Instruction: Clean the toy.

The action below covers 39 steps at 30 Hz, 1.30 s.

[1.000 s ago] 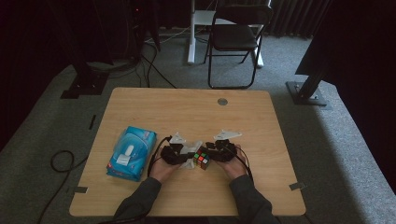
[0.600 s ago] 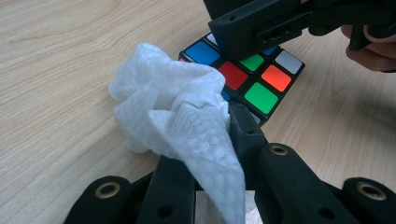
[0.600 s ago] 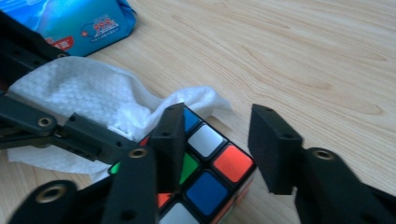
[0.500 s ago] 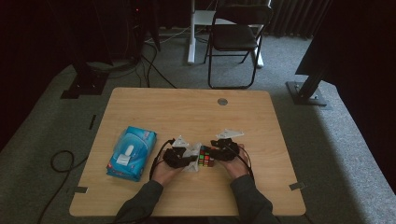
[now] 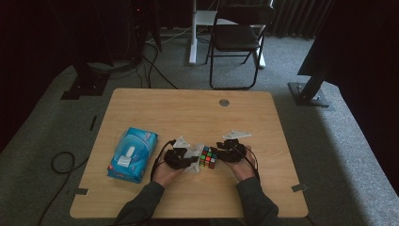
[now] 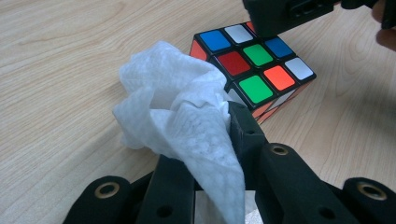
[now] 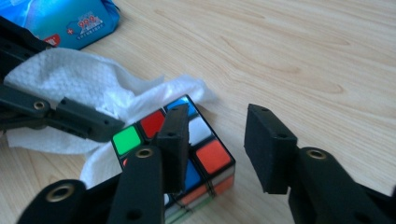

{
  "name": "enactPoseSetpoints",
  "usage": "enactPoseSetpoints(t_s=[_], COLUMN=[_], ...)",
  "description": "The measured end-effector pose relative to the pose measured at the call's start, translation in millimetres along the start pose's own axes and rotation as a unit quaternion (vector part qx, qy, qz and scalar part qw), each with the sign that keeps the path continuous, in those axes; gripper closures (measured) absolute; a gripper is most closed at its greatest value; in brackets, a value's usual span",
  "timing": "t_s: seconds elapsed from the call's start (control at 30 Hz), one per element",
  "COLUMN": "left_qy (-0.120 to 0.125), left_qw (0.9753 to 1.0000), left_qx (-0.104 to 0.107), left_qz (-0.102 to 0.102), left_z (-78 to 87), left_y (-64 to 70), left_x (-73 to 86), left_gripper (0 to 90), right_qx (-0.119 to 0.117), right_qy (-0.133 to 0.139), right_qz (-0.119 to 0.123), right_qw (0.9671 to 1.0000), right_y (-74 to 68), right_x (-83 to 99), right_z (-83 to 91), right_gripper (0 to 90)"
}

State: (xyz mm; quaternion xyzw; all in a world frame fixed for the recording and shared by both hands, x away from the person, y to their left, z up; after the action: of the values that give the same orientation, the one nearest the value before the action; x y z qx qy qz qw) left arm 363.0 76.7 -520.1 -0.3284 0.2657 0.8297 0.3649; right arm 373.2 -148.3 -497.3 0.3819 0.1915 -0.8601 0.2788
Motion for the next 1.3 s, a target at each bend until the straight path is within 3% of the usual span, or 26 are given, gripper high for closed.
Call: enactPoseSetpoints(t_s=[0.33, 0.6, 0.9, 1.13, 1.3], left_qy=[-0.002, -0.004, -0.002, 0.000, -0.004], left_qw=[1.0000, 0.9999, 0.9999, 0.9999, 1.0000], left_qx=[-0.003, -0.010, -0.012, -0.014, -0.007], left_qz=[-0.005, 0.003, 0.000, 0.001, -0.002], left_z=[1.4, 2.1, 1.9, 4.4, 2.0], left_y=[-1.4, -6.9, -6.2, -8.7, -5.9], left_x=[-1.9, -1.3, -0.8, -2.8, -1.5], left_gripper=[81.0, 81.0, 81.1, 81.2, 82.0], right_qx=[-0.003, -0.001, 0.010, -0.013, -0.010], right_qy=[-0.015, 0.004, 0.002, 0.000, 0.003], right_qz=[-0.011, 0.003, -0.004, -0.032, -0.026], right_qw=[0.9998, 1.0000, 0.9999, 0.9994, 0.9996], right_y=[1.7, -8.1, -6.6, -3.3, -6.0], right_x=[2.3, -2.6, -2.0, -2.3, -3.0], right_z=[-1.9, -14.3, -13.4, -14.6, -16.3], right_gripper=[63.8, 64.8, 58.2, 64.9, 66.8])
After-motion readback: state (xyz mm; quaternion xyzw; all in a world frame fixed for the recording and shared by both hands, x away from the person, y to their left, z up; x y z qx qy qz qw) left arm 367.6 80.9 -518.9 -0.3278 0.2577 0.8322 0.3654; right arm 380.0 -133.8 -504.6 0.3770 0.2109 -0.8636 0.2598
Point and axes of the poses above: each handheld gripper's, and its own axes: z roughly backward along the jaws, x roughly out of its underside, y roughly to its right, the point moved 1 cm from there along -z, roughly forward along the jaws, and after that the axes turned 1 degree about x, right-handed, at the moved point
